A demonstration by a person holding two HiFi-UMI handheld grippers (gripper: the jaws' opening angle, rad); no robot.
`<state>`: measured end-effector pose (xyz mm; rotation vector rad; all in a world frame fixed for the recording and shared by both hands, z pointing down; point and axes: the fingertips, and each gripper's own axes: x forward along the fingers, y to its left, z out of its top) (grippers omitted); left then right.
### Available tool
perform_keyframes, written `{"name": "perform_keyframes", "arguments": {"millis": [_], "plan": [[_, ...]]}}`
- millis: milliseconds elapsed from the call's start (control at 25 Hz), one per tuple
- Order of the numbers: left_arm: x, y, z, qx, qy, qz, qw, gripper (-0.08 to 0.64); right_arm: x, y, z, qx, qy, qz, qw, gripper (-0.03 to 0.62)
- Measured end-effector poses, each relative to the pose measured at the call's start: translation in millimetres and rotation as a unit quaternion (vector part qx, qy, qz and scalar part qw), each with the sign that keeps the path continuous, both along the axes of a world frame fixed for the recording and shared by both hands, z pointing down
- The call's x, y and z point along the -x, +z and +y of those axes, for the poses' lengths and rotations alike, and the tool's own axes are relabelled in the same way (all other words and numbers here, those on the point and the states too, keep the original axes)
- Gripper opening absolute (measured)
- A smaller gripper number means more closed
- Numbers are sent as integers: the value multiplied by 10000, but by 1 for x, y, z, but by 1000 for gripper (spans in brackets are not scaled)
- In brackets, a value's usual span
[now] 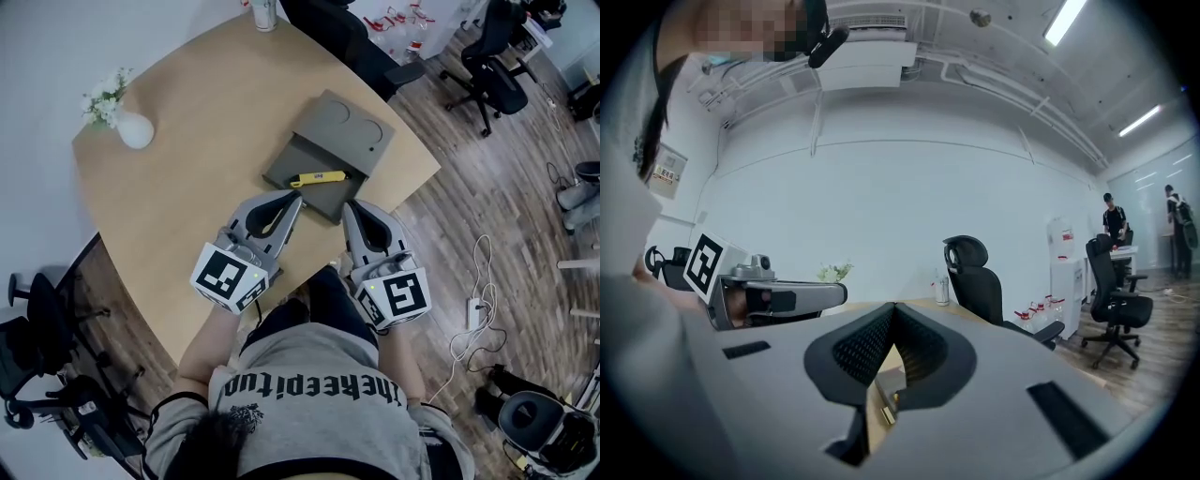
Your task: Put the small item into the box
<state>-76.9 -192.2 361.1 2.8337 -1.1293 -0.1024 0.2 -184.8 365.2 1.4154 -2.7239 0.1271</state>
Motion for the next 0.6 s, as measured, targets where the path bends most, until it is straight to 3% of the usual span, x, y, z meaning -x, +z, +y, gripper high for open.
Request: {"name": "perform_keyframes", "arguments": {"millis": [600], "plan": [[12, -24, 46, -523, 118, -149, 9984, 15, 13, -20, 43, -339, 255, 53, 9991, 6]]}}
